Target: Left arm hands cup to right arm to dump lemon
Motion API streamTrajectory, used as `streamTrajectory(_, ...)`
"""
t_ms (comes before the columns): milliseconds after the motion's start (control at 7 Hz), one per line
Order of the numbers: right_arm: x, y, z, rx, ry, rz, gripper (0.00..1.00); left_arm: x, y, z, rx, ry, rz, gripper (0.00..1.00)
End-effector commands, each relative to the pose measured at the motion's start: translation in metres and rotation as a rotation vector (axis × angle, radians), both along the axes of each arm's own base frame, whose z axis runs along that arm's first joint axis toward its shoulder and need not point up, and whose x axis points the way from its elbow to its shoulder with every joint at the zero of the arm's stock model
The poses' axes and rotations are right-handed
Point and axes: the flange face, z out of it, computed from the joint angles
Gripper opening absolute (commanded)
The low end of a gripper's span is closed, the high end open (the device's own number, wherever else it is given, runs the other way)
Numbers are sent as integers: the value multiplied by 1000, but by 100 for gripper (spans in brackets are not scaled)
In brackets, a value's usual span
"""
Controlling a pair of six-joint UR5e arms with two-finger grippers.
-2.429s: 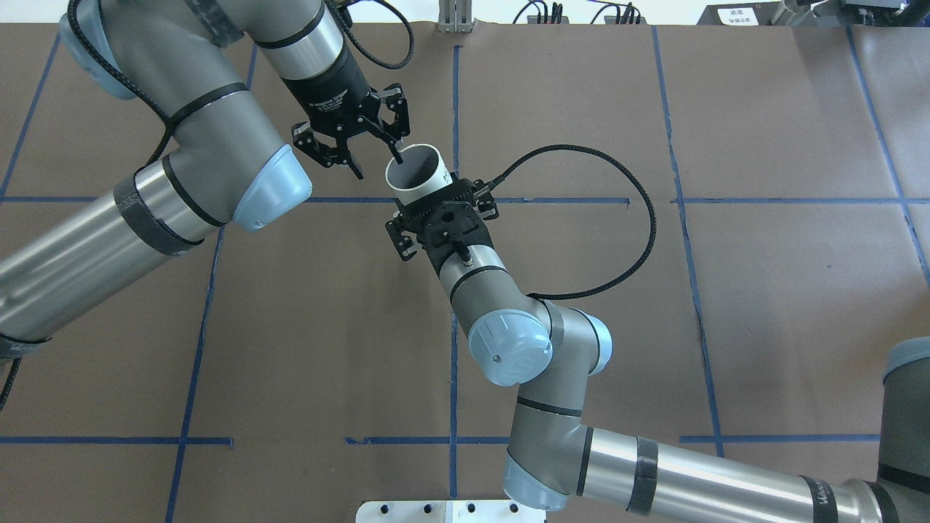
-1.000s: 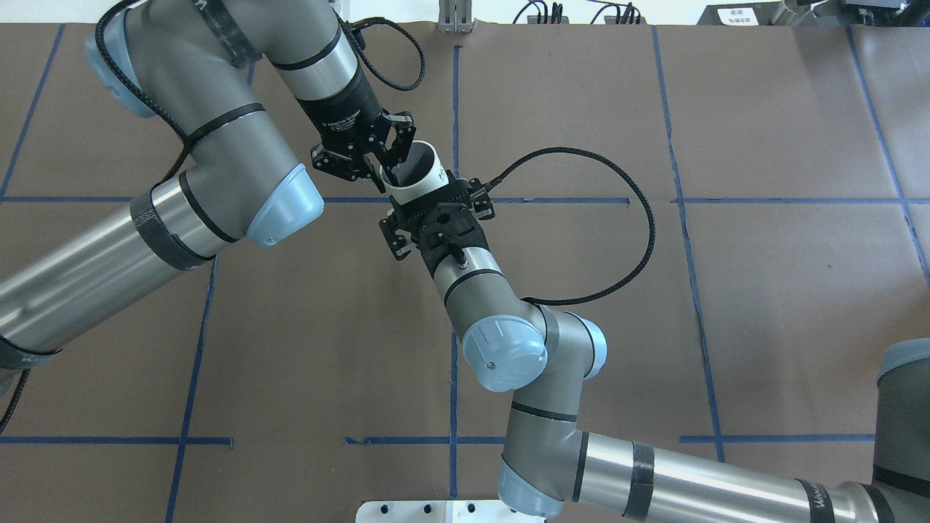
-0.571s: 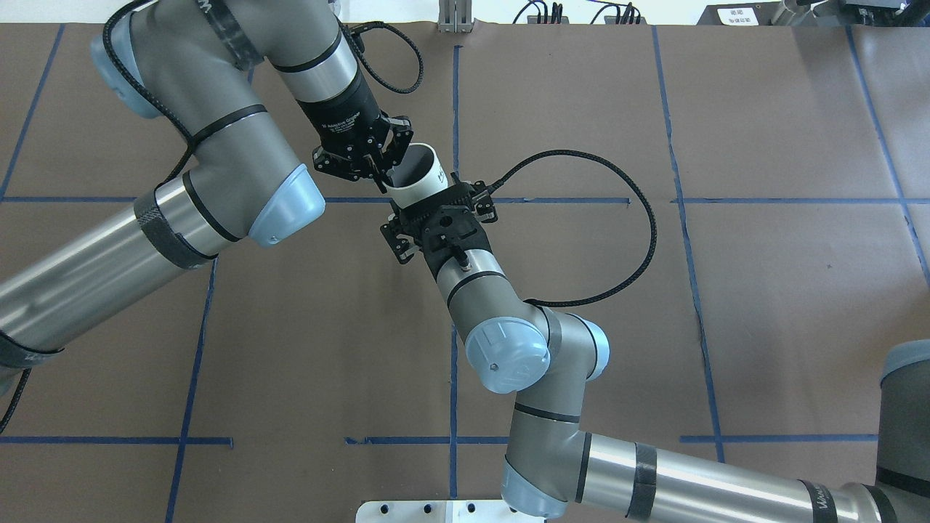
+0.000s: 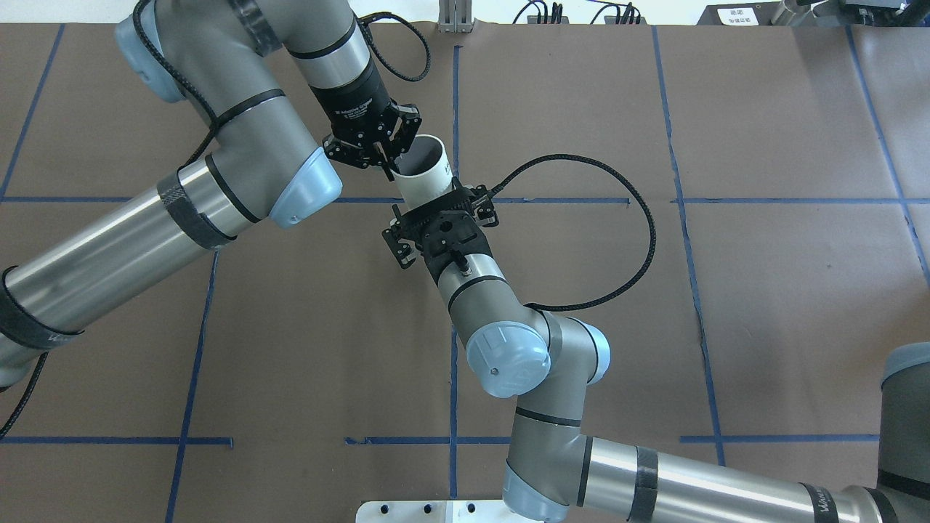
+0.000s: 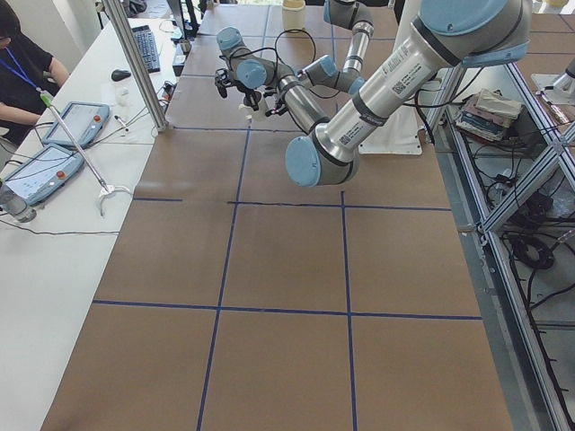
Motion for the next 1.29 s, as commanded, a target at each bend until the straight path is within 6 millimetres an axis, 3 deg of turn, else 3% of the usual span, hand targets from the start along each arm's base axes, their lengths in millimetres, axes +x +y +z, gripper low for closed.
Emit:
streamTrajectory(0, -3, 3, 2, -1, 3, -6, 99, -1, -34, 22, 3, 4, -30, 0)
streamTrajectory(143, -3, 5, 1, 1, 1, -7, 99, -12, -54, 39, 18, -8, -40, 0)
streamTrajectory(571, 0, 4, -1, 2, -15, 4, 99, -74, -104, 75, 73, -45, -68, 0)
streamTrajectory(714, 6, 4, -5, 20, -57, 12, 100, -100, -111, 107, 82, -57, -63, 0)
streamTrajectory(857, 25, -12, -17, 29, -78, 22, 100, -127, -112, 129, 110, -56, -56, 0)
streamTrajectory(1143, 64, -82, -17, -58, 28, -109, 100, -194, -73, 175, 197, -51, -64, 0)
